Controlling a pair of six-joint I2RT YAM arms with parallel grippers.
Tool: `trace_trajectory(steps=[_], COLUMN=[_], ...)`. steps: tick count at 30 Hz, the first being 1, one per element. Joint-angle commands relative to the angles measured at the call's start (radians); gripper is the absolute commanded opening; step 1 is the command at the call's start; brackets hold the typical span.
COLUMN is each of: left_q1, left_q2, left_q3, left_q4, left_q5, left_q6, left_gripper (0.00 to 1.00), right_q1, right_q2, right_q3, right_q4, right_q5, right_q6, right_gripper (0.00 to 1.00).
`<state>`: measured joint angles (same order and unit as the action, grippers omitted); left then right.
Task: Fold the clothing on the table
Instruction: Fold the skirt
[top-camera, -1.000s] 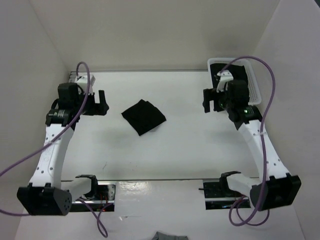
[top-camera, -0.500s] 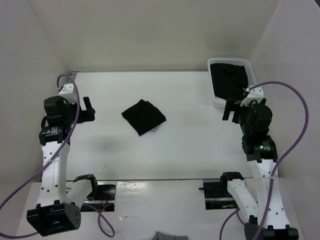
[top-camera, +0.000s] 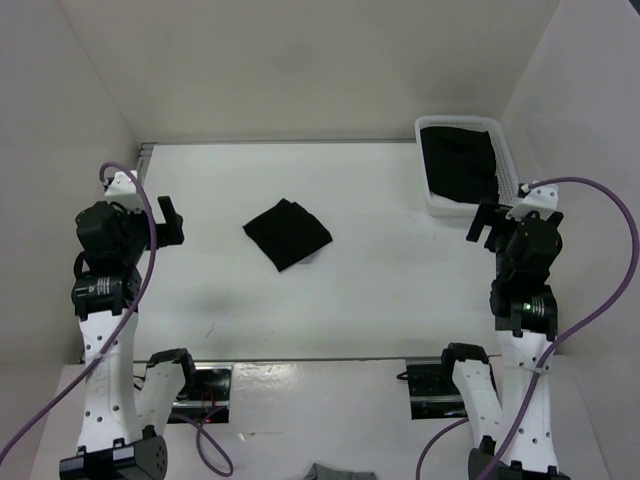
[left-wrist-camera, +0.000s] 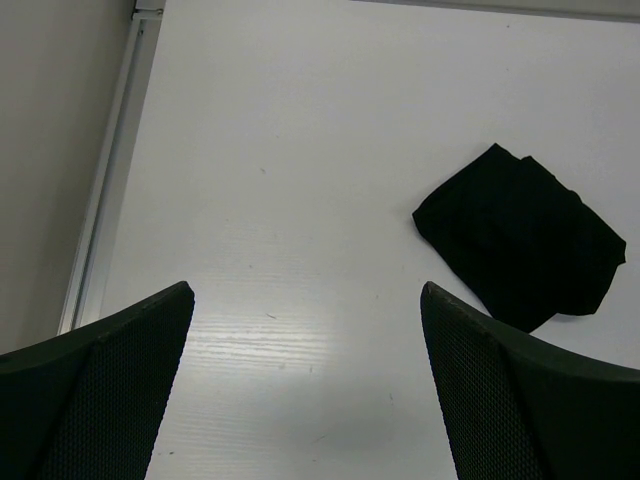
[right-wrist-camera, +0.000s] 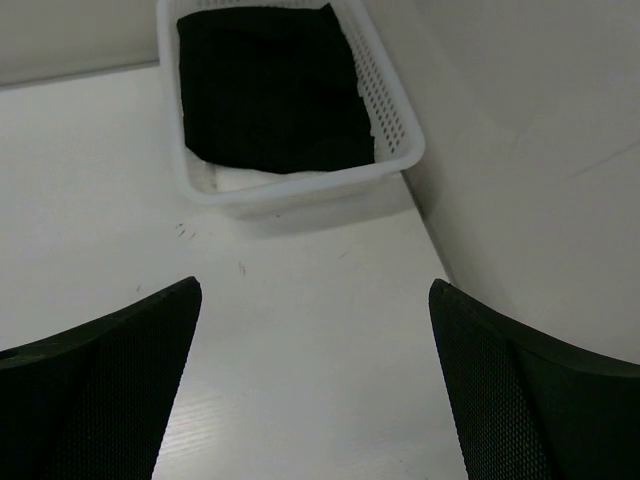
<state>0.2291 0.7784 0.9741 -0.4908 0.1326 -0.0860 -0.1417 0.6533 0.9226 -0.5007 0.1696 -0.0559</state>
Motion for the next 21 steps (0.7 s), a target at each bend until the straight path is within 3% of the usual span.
trace_trajectory(steps=[1,16,21], left_q1=[0.007,0.007,0.007], left_q2=[-0.004,-0.004,-0.013], left_q3=[-0.009,-0.009,-0.009], left_q4=[0.041,0.041,0.041], left_q5=[-0.018,-0.036,-0.036], left_q6=[-0.008,-0.017,-0.017], left_gripper=[1.00,1.00,1.00], right_q1=[-0.030,-0.030,-0.030], right_q2=[-0.035,-0.035,0.054], right_q3=[-0.001,-0.001,0.019], right_q4=[0.048,0.048,0.028], right_q5=[-0.004,-0.035,-0.071], right_q6=[0.021,0.001,0.001], right_gripper=[0.99,0.99,0.99])
